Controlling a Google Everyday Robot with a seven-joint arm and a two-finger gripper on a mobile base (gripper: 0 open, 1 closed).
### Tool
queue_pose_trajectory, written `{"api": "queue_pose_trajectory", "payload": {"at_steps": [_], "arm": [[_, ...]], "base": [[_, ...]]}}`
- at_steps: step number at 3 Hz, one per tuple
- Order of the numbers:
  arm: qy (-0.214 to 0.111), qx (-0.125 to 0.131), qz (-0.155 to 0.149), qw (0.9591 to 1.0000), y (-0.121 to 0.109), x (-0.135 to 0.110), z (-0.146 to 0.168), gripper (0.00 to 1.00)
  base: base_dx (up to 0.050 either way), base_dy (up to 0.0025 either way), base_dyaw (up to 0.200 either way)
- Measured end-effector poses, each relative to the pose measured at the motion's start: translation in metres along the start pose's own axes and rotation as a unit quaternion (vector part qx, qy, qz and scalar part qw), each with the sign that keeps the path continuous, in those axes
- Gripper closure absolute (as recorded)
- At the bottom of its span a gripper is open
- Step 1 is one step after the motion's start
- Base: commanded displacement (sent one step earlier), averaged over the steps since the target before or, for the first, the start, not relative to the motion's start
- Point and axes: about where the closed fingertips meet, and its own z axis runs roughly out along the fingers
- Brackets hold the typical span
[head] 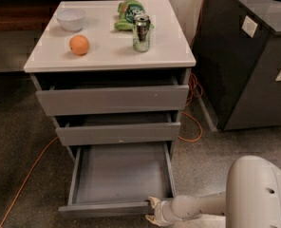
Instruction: Place orange into bottom drawer
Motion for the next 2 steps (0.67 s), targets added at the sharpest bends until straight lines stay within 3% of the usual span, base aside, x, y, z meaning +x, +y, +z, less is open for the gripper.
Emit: {"api": "queue_pose_trajectory", "payload": {"at_steps": [1, 2], "arm": [[0.0, 0.0, 0.0, 1.0, -0.0003, -0.0018, -0.0027, 0.95], [0.0, 0.0, 0.0, 1.0, -0.0008, -0.0044, -0.0066, 0.92]], "base": [[0.0, 0.0, 0.0], [0.0, 0.0, 0.0]]}}
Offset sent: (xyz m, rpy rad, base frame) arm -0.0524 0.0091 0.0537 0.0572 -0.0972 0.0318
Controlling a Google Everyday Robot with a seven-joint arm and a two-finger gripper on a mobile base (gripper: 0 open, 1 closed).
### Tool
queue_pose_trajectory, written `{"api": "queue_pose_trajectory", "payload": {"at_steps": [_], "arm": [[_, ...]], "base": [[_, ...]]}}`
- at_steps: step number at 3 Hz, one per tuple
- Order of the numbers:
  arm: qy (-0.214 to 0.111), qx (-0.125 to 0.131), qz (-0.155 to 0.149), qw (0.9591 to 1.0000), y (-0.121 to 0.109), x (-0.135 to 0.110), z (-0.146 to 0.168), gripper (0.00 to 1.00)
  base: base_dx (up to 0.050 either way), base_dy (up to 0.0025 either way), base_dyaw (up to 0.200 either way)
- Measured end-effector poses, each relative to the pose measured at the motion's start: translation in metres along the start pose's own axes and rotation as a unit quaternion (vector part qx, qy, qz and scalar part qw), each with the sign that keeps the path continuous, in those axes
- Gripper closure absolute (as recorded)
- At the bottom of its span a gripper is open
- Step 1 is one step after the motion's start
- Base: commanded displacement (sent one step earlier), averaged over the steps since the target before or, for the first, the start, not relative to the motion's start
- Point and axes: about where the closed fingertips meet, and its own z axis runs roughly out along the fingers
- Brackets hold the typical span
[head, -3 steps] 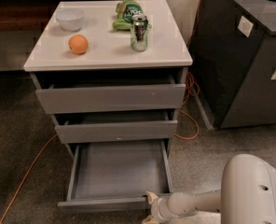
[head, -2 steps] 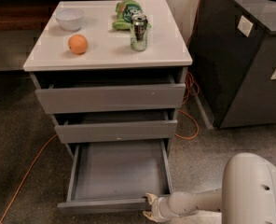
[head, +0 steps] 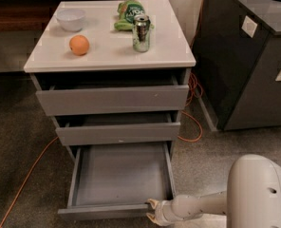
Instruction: Place orange into bottom drawer
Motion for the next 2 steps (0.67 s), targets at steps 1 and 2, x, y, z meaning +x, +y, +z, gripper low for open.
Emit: {"api": "queue_pose_trajectory", "payload": {"at_steps": [1, 2], "arm": [[0.0, 0.0, 0.0, 1.0, -0.0002, -0.0016, -0.0023, 0.61], [0.0, 0.0, 0.0, 1.0, -0.0004, -0.0028, -0.0042, 0.37]], "base": [[0.0, 0.0, 0.0], [0.0, 0.0, 0.0]]}}
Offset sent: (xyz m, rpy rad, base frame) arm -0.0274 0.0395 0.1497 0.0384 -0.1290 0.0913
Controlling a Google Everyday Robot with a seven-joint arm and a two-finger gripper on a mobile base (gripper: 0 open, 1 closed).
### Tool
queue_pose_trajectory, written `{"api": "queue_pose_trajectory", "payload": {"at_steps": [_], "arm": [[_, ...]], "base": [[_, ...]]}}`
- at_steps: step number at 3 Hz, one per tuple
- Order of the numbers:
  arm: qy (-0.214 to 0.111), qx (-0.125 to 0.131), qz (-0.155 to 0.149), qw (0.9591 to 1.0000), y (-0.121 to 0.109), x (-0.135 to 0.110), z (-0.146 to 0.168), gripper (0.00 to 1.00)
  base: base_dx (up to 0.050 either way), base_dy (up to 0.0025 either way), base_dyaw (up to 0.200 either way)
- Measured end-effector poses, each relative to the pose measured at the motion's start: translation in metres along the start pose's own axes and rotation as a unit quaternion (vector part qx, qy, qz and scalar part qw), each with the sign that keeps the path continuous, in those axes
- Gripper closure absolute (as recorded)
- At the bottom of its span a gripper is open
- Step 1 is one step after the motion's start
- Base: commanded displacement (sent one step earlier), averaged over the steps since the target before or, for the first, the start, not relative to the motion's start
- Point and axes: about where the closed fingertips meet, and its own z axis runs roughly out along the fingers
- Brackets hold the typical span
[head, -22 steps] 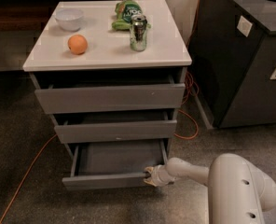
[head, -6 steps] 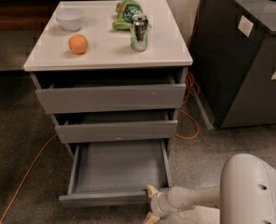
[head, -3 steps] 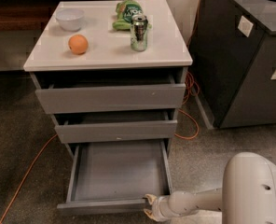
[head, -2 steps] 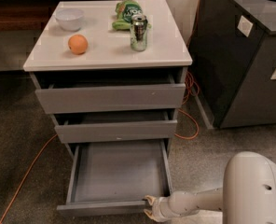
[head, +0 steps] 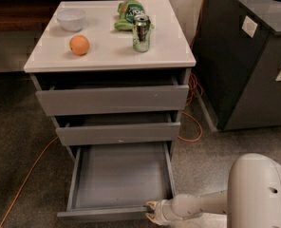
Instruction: Place orange into bottom drawer
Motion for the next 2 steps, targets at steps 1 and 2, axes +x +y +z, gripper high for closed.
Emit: {"api": "queue_pose_trajectory", "payload": {"at_steps": [1, 2], "arm": [[0.0, 0.0, 0.0, 1.0, 0.0, -0.001, -0.001, 0.15], [-0.02, -0.016, -0.014, 0.9996, 0.003, -0.05, -0.039, 0.0]], "base": [[0.0, 0.0, 0.0], [0.0, 0.0, 0.0]]}}
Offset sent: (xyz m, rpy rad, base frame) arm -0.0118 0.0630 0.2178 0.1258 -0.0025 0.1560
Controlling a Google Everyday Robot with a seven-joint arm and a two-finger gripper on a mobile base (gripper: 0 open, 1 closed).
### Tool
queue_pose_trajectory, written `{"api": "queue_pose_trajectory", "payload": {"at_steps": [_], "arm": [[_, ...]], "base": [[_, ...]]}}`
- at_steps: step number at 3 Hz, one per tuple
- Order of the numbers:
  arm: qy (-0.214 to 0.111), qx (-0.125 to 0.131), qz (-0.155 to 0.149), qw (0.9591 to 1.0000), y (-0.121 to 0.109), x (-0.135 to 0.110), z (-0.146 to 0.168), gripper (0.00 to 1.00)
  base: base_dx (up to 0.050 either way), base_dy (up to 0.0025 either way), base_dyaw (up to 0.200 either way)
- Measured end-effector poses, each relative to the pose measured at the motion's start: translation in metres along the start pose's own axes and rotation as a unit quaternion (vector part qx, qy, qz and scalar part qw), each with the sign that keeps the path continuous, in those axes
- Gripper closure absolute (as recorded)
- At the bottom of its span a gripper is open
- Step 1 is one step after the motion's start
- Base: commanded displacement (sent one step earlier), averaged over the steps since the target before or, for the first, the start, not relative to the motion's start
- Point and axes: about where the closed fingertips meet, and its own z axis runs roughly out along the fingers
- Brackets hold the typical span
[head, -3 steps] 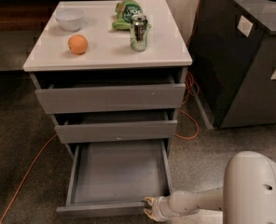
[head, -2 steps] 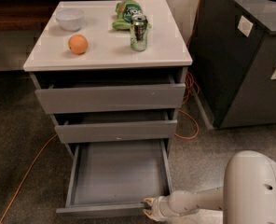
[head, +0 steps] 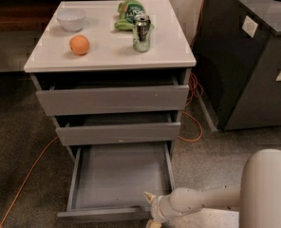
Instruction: Place orange into bottom drawer
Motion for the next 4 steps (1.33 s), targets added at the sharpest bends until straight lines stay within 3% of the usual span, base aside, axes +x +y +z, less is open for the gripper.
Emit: {"api": "queue_pose_trajectory", "payload": {"at_steps": [1, 2, 4], "arm": [[-0.02, -0.017, -0.03, 0.9992, -0.004, -0.085, -0.067, 0.0], [-0.012, -0.016, -0.047, 0.9987, -0.012, -0.13, -0.109, 0.0], [0.042, -0.002, -0.063, 0.9971, -0.019, -0.196, -0.179, 0.0]], "base": [[0.0, 0.0, 0.0], [0.0, 0.0, 0.0], [0.0, 0.0, 0.0]]}}
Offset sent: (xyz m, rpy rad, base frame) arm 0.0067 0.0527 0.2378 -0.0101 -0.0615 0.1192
